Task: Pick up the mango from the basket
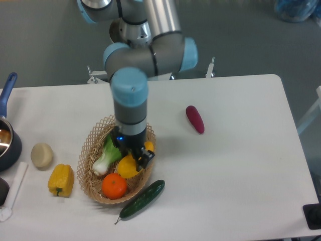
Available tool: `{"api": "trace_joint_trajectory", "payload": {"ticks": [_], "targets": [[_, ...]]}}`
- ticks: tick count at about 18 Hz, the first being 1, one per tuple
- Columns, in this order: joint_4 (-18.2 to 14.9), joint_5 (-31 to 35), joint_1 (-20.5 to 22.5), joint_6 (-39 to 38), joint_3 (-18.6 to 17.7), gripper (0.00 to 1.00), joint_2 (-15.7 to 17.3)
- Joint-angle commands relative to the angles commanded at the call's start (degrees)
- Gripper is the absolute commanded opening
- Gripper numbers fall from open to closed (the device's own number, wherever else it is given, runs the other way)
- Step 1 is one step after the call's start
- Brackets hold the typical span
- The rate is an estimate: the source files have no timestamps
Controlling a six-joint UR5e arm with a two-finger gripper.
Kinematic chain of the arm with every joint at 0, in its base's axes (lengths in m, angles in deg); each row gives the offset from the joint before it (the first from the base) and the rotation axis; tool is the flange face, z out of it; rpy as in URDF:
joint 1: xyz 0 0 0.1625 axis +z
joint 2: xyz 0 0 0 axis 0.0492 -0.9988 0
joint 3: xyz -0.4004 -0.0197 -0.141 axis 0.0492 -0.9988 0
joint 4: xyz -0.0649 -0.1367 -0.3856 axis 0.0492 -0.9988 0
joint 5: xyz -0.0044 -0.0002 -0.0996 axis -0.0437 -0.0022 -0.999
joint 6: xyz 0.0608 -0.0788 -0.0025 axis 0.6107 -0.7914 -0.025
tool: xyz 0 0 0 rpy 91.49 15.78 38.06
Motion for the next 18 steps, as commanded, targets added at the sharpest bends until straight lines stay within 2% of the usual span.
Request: {"api": "trace_joint_trajectory", "payload": {"ticks": [8,18], "targets": [[0.0,-7.6,6.4,-4.9,7.8,0.34,0.5],[0.0,-7.5,9.4,-4.0,7.3,0.34,0.5]]}}
